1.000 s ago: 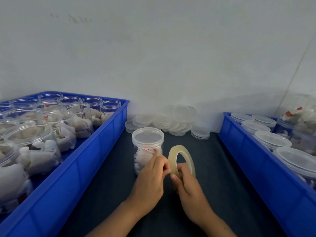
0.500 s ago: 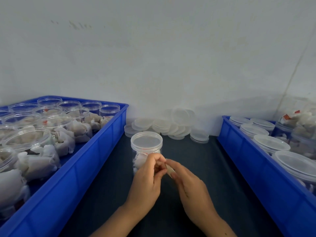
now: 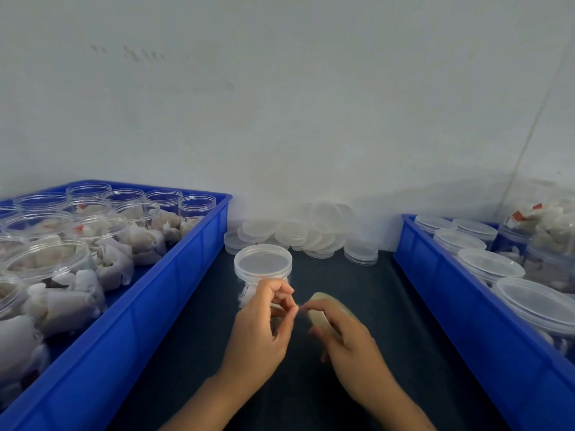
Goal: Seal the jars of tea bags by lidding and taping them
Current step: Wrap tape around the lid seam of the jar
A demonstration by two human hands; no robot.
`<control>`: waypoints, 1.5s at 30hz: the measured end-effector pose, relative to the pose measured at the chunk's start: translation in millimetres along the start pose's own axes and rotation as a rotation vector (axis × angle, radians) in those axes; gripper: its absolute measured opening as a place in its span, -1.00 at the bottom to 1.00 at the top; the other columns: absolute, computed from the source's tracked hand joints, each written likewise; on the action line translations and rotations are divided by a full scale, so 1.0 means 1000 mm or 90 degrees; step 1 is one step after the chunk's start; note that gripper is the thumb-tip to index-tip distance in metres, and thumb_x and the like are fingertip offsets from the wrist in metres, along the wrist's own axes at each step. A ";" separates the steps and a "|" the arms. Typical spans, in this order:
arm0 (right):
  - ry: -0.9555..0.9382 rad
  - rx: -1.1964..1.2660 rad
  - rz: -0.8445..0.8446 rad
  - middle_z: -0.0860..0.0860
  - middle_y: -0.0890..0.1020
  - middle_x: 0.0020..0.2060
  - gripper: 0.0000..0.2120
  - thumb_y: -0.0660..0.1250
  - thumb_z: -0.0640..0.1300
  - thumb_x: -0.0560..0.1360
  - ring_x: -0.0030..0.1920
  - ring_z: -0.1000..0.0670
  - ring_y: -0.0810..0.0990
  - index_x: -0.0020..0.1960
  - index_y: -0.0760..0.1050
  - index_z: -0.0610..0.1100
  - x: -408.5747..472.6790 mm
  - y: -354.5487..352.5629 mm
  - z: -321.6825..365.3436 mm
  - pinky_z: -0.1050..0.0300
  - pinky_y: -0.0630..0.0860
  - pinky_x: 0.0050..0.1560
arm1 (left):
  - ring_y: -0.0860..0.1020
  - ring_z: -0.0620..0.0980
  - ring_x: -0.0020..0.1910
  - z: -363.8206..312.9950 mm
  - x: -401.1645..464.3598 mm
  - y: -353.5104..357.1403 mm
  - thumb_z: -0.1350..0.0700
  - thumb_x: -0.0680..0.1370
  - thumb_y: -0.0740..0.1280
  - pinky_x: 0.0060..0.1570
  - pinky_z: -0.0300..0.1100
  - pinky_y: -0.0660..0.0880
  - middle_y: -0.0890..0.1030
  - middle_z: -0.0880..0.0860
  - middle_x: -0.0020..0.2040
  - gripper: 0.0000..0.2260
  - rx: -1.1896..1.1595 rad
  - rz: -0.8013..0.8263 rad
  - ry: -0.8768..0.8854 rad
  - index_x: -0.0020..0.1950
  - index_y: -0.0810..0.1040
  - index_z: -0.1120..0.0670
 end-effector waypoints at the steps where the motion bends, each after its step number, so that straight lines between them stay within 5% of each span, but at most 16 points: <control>1: 0.015 0.024 0.000 0.21 0.56 -0.05 -0.74 0.23 -0.15 0.59 -0.11 0.17 0.56 0.02 0.48 0.24 0.000 -0.001 -0.001 0.13 0.57 -0.10 | 0.59 -0.20 -0.05 -0.001 -0.001 0.000 0.33 0.47 0.44 -0.10 -0.43 0.52 0.56 -0.12 -0.08 -0.54 0.007 0.005 0.014 0.06 0.36 -0.17; 6: 0.069 -0.099 0.020 0.14 0.59 -0.22 -0.91 0.10 0.12 0.61 -0.21 0.15 0.56 0.00 0.36 0.27 0.003 -0.007 -0.003 0.09 0.56 -0.10 | 0.60 -0.21 -0.05 -0.014 -0.003 0.002 0.31 0.43 0.44 -0.09 -0.40 0.56 0.57 -0.09 -0.07 -0.63 0.022 0.003 0.096 0.04 0.43 -0.08; 10: 0.124 -0.159 0.018 0.08 0.59 -0.23 -0.81 0.02 0.29 0.56 -0.25 0.07 0.59 0.00 0.31 0.24 0.003 -0.013 -0.006 -0.01 0.57 -0.08 | 0.59 -0.21 -0.07 -0.012 -0.001 -0.001 0.31 0.44 0.46 -0.11 -0.40 0.56 0.57 -0.09 -0.09 -0.72 0.019 -0.030 0.099 -0.01 0.48 0.02; 13: 0.143 0.000 -0.036 -0.01 0.60 -0.23 -0.88 0.18 0.12 0.59 -0.42 0.06 0.57 -0.10 0.43 0.17 0.002 -0.014 -0.005 0.05 0.58 -0.23 | 0.61 -0.20 -0.08 -0.004 -0.001 -0.002 0.34 0.43 0.48 -0.13 -0.32 0.59 0.59 -0.06 -0.10 -0.71 0.025 -0.036 0.071 -0.02 0.49 0.03; 17: 0.134 0.155 -0.095 -0.07 0.51 -0.39 -0.74 0.28 -0.17 0.57 -0.47 0.11 0.38 -0.27 0.55 0.02 0.001 -0.015 -0.008 0.15 0.36 -0.40 | 0.55 -0.21 -0.07 -0.007 0.000 -0.014 0.06 0.49 0.41 -0.07 -0.41 0.51 0.59 -0.06 -0.07 -0.81 0.118 -0.084 0.118 0.04 0.49 0.05; 22: 0.094 0.153 -0.161 -0.05 0.53 -0.33 -0.74 0.32 -0.14 0.55 -0.41 0.19 0.42 -0.32 0.52 0.03 0.001 -0.021 -0.005 0.34 0.34 -0.41 | 0.34 -0.17 0.30 0.017 0.006 -0.037 -0.18 0.37 0.46 0.28 -0.41 0.25 0.37 0.02 0.31 -0.34 0.102 -0.201 -0.013 0.34 0.31 0.05; 25: 0.054 0.154 -0.178 0.05 0.50 -0.37 -0.73 0.34 -0.11 0.53 -0.40 0.19 0.41 -0.34 0.50 0.03 0.002 -0.022 0.001 0.34 0.34 -0.39 | 0.31 -0.32 0.36 0.050 0.009 -0.021 -0.19 0.19 0.57 0.28 -0.48 0.23 0.35 -0.18 0.35 -0.09 -0.099 -0.072 -0.203 0.38 0.10 -0.27; 28: 0.036 0.160 -0.172 0.13 0.50 -0.39 -0.73 0.34 -0.11 0.53 -0.39 0.19 0.41 -0.34 0.48 0.03 0.003 -0.018 0.006 0.35 0.33 -0.36 | 0.40 -0.35 0.30 0.066 0.007 -0.008 -0.03 0.21 0.62 0.32 -0.25 0.36 0.37 -0.40 0.27 -0.06 -0.116 0.011 -0.238 0.33 0.06 -0.44; 31: 0.028 0.196 -0.178 0.15 0.52 -0.43 -0.71 0.34 -0.14 0.54 -0.37 0.14 0.47 -0.35 0.48 0.03 0.003 -0.021 0.009 0.38 0.37 -0.33 | 0.49 -0.32 0.21 0.067 0.009 -0.008 -0.14 0.19 0.61 0.24 -0.18 0.45 0.48 -0.39 0.21 -0.06 -0.104 0.040 -0.238 0.38 0.08 -0.44; 35: -0.002 0.270 -0.194 -0.06 0.65 -0.14 -0.70 0.31 -0.17 0.54 -0.21 -0.06 0.54 -0.35 0.50 0.03 0.006 -0.030 0.020 0.40 0.41 -0.27 | 0.55 -0.29 0.15 0.057 0.009 0.003 -0.35 0.23 0.44 0.23 -0.03 0.51 0.59 -0.22 0.14 -0.14 -0.141 0.097 -0.271 0.40 0.03 -0.51; 37: -0.018 0.284 -0.178 -0.13 0.61 -0.22 -0.70 0.29 -0.16 0.56 -0.45 0.00 0.37 -0.34 0.49 0.01 0.009 -0.033 0.028 0.36 0.32 -0.43 | 0.55 -0.30 0.16 0.049 0.007 0.008 -0.39 0.24 0.42 0.26 -0.04 0.49 0.58 -0.22 0.19 -0.14 -0.136 0.126 -0.268 0.40 -0.01 -0.54; 39: -0.018 0.268 -0.160 0.00 0.48 -0.44 -0.71 0.28 -0.15 0.57 -0.49 0.14 0.26 -0.33 0.47 -0.03 0.014 -0.036 0.033 0.32 0.25 -0.47 | 0.53 -0.28 0.19 0.043 0.007 0.009 -0.38 0.25 0.41 0.28 -0.03 0.47 0.52 -0.26 0.26 -0.15 -0.135 0.134 -0.263 0.39 -0.05 -0.56; 45: -0.007 0.182 -0.118 0.20 0.43 -0.54 -0.71 0.30 -0.12 0.57 -0.49 0.23 0.40 -0.34 0.47 -0.04 0.023 -0.038 0.043 0.40 0.33 -0.43 | 0.39 -0.20 0.36 0.028 0.009 0.007 -0.23 0.33 0.45 0.37 0.01 0.39 0.34 -0.27 0.38 -0.28 -0.173 0.115 -0.211 0.41 0.17 -0.38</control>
Point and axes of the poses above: each hand's wrist, its own x-axis towards the middle knuckle, its own y-axis out of the palm, z = x × y, the point moved 7 cm from there along x, towards the middle knuckle
